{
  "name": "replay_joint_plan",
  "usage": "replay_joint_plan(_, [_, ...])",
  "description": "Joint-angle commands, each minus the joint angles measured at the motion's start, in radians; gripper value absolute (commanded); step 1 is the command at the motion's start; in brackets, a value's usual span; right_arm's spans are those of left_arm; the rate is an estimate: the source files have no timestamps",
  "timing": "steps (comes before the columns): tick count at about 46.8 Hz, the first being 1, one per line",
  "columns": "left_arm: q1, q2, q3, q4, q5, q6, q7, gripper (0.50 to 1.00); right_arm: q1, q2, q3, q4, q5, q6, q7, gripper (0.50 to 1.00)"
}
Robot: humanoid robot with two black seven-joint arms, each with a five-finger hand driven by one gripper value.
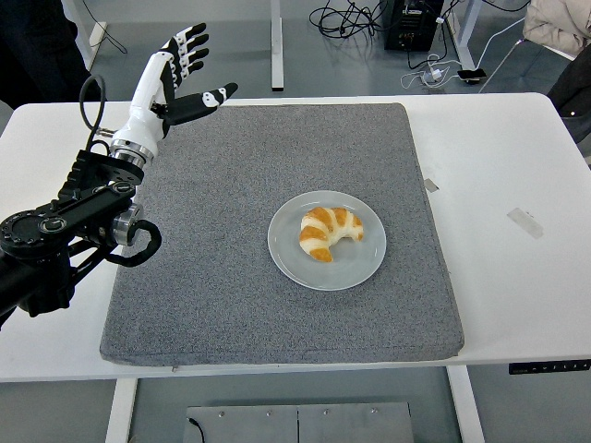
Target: Place the bread on the plate
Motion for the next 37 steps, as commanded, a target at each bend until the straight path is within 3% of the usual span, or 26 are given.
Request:
replay_joint_plan(1, [0.043, -0.001, -0.084, 0.003, 0.0, -0.032, 0.0, 0.877, 0.0, 0.0, 0.0, 0.0, 0.0, 0.0, 0.0, 1.0])
replay_joint_plan(11, [0.123, -0.002, -0.216, 0.018, -0.058, -0.112, 0.0, 0.877, 0.0, 0.0, 0.0, 0.0, 0.0, 0.0, 0.0, 1.0])
replay_joint_plan(16, [0.126, -0.012, -0.22, 0.091, -0.141, -0.166, -0.002, 0.877, 0.0, 0.0, 0.0, 0.0, 0.0, 0.0, 0.0, 1.0])
replay_joint_plan(24, [0.118, -0.042, -0.22, 0.242, -0.291, -0.308, -0.002, 0.877, 0.0, 0.0, 0.0, 0.0, 0.0, 0.0, 0.0, 1.0])
replay_joint_plan(37, [0.105, -0.101, -0.246, 0.354, -0.325, -0.411, -0.002, 0.877, 0.006, 0.0, 0.011, 0.008, 0.0, 0.003, 0.0, 1.0])
